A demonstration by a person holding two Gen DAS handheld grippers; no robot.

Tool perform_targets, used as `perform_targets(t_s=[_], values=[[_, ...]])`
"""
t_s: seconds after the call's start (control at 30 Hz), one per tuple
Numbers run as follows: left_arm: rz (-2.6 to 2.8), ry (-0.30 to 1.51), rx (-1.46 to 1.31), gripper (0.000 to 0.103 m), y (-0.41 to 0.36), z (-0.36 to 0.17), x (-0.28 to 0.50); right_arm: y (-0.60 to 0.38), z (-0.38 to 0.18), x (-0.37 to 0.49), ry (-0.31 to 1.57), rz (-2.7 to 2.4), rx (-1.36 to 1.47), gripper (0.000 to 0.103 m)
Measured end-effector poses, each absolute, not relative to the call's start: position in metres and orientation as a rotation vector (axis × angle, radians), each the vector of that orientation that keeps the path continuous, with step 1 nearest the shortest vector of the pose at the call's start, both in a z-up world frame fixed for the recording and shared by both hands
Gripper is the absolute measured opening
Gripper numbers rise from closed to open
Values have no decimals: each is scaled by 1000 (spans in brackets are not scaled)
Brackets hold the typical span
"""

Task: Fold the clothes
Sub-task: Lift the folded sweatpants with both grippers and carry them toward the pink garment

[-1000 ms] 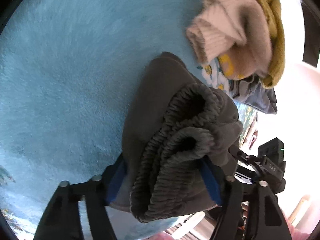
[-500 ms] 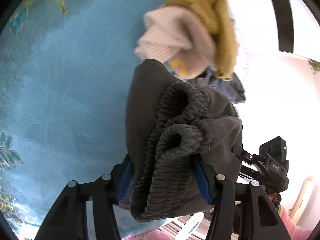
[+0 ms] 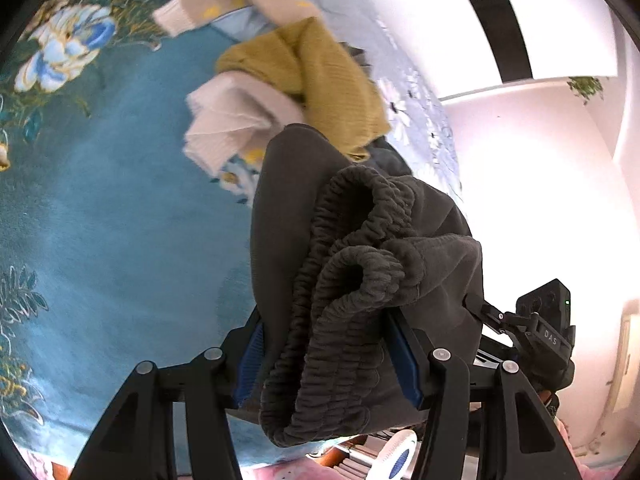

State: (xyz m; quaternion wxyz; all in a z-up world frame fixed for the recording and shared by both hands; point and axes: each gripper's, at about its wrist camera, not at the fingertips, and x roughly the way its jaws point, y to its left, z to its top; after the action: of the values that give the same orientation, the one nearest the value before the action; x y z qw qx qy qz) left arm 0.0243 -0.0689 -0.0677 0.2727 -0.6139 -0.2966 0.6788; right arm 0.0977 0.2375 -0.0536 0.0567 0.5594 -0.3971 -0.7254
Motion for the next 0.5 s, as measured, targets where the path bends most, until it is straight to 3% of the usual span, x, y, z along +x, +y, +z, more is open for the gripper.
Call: perform_targets(t_s=[0.5], values=[[2000, -839, -1504, 59, 90, 10, 139, 415, 10, 184, -1127, -2238, 1428, 48]])
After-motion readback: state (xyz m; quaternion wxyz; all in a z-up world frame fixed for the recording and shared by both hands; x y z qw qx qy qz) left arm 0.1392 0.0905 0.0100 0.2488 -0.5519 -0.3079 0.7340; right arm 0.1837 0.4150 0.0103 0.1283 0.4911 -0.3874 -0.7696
